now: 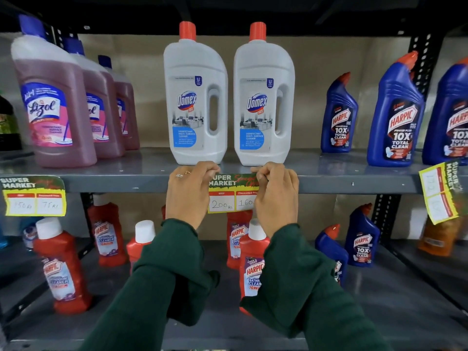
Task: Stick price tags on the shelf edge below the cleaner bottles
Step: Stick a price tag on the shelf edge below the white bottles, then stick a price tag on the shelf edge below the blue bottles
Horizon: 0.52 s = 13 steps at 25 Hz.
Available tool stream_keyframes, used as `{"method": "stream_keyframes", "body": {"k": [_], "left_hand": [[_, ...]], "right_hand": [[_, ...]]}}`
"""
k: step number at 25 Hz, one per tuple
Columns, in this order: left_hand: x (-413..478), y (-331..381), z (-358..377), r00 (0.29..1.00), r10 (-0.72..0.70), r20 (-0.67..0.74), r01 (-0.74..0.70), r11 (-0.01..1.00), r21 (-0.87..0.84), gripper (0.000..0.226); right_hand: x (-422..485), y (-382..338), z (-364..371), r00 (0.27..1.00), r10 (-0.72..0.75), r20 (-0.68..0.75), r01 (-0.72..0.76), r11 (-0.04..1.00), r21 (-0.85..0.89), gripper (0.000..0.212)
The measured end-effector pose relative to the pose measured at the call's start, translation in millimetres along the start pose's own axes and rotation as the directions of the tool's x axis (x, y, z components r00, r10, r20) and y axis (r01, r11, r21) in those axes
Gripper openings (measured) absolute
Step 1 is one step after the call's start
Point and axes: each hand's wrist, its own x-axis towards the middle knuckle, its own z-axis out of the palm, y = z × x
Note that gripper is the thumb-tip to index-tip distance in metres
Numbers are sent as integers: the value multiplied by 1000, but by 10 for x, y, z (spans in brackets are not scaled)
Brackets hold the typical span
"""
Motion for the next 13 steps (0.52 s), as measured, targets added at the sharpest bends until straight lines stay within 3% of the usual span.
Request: {"method": "stream_keyframes", "body": {"k": [2,7,9,11,13], "left_hand": [[-15,-5,-22,1000,12,-8,-12,1000,13,22],[-8,59,-98,993,-110,-41,106,990,-94,47],[30,78,-81,985,-168,-48,161,979,-121,43],[95,160,-15,986,-100,-130,94,994,-50,36],[176,373,149,979,85,-184,-74,995,67,31]], "right_hand": [[-6,-17,-33,1000,11,-2,-11,1000,5,19],[25,-28,-119,997,76,21,-78,993,94,36],[31,4,-138,999,42,17,-44,987,153,37],[30,50,-206,999,28,21,-33,961,276,40],[58,150,-371,999,34,17,-38,932,359,36]]}}
